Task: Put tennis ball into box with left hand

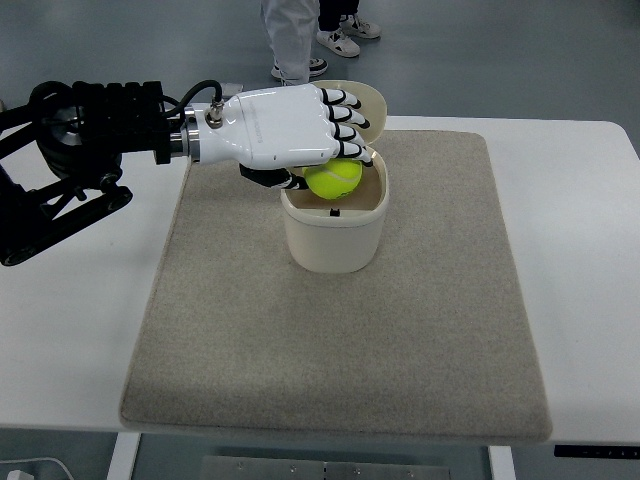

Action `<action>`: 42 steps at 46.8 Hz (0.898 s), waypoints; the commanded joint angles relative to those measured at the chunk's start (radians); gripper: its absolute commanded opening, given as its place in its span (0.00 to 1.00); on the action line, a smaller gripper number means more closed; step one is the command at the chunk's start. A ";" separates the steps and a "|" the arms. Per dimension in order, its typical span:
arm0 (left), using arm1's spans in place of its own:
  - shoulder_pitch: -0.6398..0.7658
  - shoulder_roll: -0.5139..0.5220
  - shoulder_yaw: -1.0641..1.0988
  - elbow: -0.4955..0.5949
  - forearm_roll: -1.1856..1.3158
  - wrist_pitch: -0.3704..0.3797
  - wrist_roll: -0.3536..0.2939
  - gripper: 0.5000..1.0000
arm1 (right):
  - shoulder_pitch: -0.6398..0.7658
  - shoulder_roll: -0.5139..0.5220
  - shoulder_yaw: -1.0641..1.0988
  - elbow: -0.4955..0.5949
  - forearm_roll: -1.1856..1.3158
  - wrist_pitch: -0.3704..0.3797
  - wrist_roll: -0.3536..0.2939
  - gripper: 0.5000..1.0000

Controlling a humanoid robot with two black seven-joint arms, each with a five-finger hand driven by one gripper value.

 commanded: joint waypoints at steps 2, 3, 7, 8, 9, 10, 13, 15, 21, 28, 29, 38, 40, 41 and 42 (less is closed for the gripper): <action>0.003 0.006 0.001 0.001 -0.029 0.030 0.000 0.94 | 0.000 0.000 0.000 0.000 0.000 0.000 0.000 0.88; 0.003 0.008 0.001 0.000 -0.035 0.034 0.000 0.97 | 0.000 0.000 0.000 0.000 0.000 0.000 0.000 0.88; 0.006 0.011 0.007 0.000 -0.071 0.036 0.000 0.98 | 0.000 0.000 0.000 0.000 0.000 0.000 0.000 0.88; 0.008 0.012 0.007 -0.002 -0.080 0.037 0.000 0.98 | 0.000 0.000 0.000 0.000 0.000 0.000 0.000 0.88; 0.008 0.014 0.007 -0.002 -0.091 0.037 0.000 0.98 | 0.000 0.000 0.000 0.000 0.000 0.000 0.000 0.88; 0.008 0.015 0.007 -0.002 -0.103 0.039 0.000 0.98 | 0.000 0.000 0.000 0.000 0.000 0.000 0.000 0.88; 0.008 0.025 0.009 -0.005 -0.152 0.045 -0.002 0.98 | 0.000 0.000 0.000 0.000 0.000 0.000 0.000 0.88; 0.008 0.034 0.009 -0.008 -0.192 0.045 -0.002 0.98 | 0.000 0.000 0.000 0.000 0.000 0.000 0.000 0.88; 0.008 0.077 0.009 -0.028 -0.317 0.045 -0.005 0.98 | 0.000 0.000 0.000 0.000 0.000 0.000 0.000 0.88; 0.008 0.158 0.007 -0.060 -0.494 0.050 -0.005 0.98 | 0.000 0.000 0.000 0.000 0.000 0.000 0.000 0.88; 0.008 0.172 0.009 -0.064 -0.520 0.050 -0.005 0.98 | 0.000 0.000 0.000 0.000 0.000 0.000 0.000 0.88; 0.011 0.278 0.015 -0.069 -0.822 0.028 -0.003 0.98 | 0.000 0.000 0.000 0.000 0.000 0.000 0.000 0.88; 0.017 0.293 0.016 -0.068 -0.896 0.016 -0.002 0.98 | 0.000 0.000 0.000 0.000 0.000 0.000 0.000 0.88; 0.023 0.301 0.016 -0.066 -0.928 0.005 -0.002 0.98 | 0.000 0.000 0.000 0.000 0.000 0.000 0.000 0.88; 0.028 0.307 0.016 -0.064 -0.960 -0.007 -0.002 0.98 | 0.000 0.000 0.000 0.000 0.000 0.000 0.000 0.88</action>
